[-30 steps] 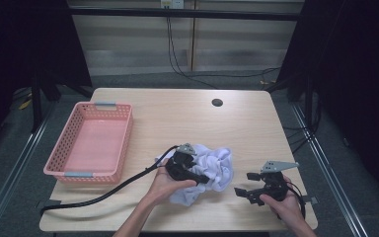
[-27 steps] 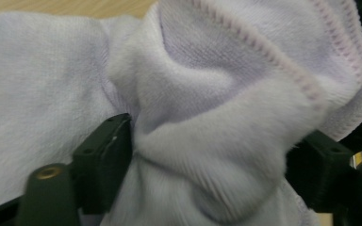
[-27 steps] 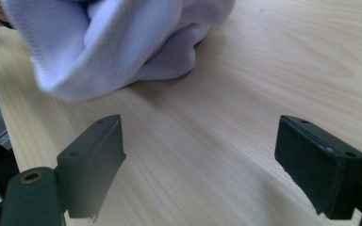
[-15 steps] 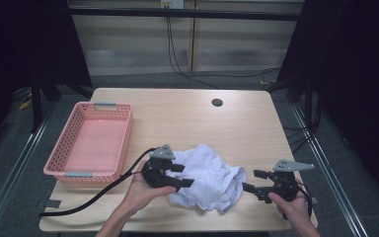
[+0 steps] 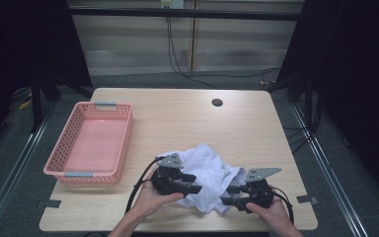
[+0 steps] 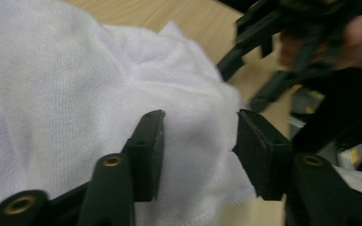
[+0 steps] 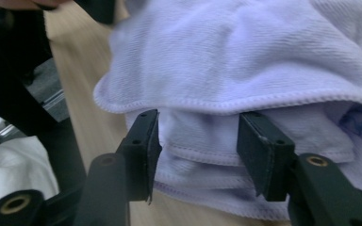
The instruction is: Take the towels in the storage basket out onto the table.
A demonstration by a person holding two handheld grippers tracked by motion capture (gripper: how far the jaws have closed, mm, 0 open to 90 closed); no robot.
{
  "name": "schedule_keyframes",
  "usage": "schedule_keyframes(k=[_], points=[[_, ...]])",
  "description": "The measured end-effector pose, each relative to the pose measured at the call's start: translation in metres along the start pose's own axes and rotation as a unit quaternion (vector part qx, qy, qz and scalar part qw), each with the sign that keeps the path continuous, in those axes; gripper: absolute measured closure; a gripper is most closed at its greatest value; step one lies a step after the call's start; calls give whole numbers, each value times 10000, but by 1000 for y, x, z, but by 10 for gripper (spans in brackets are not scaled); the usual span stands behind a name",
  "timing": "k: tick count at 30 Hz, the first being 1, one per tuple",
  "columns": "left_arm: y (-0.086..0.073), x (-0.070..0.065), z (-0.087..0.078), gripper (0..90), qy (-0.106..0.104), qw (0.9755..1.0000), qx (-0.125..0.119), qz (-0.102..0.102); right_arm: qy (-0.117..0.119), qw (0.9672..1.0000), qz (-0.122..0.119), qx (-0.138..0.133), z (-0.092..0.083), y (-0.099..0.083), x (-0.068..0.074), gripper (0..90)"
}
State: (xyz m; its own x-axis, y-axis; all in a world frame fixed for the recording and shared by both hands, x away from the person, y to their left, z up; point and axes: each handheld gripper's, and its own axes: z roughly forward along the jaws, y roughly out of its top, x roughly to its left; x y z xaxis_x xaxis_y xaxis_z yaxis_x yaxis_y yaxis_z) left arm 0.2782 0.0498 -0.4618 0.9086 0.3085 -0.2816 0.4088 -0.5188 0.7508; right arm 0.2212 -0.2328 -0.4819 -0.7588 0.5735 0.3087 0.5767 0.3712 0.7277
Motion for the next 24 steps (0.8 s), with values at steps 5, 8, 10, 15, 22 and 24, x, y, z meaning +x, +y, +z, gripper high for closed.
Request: schedule_keyframes(k=[5, 8, 10, 15, 22, 24], points=[[-7, 1, 20, 377, 83, 9996, 272, 68, -239, 9992, -236, 204, 7, -2, 3, 348], [-11, -1, 27, 381, 235, 9988, 340, 252, -268, 9986, -347, 299, 16, 1, -1, 355], [-9, -4, 26, 506, 453, 9979, 360, 275, -416, 9978, -408, 310, 18, 1, 0, 474], [-10, 6, 15, 697, 251, 9996, -47, -120, -537, 9983, -67, 221, 11, 2, -11, 751], [-3, 20, -18, 730, 156, 9966, -682, -440, -869, 9958, 237, -180, -14, 2, -23, 827], [-2, 23, -23, 703, -22, 9956, -747, -558, -733, 9959, 412, -322, -20, 1, -29, 776]])
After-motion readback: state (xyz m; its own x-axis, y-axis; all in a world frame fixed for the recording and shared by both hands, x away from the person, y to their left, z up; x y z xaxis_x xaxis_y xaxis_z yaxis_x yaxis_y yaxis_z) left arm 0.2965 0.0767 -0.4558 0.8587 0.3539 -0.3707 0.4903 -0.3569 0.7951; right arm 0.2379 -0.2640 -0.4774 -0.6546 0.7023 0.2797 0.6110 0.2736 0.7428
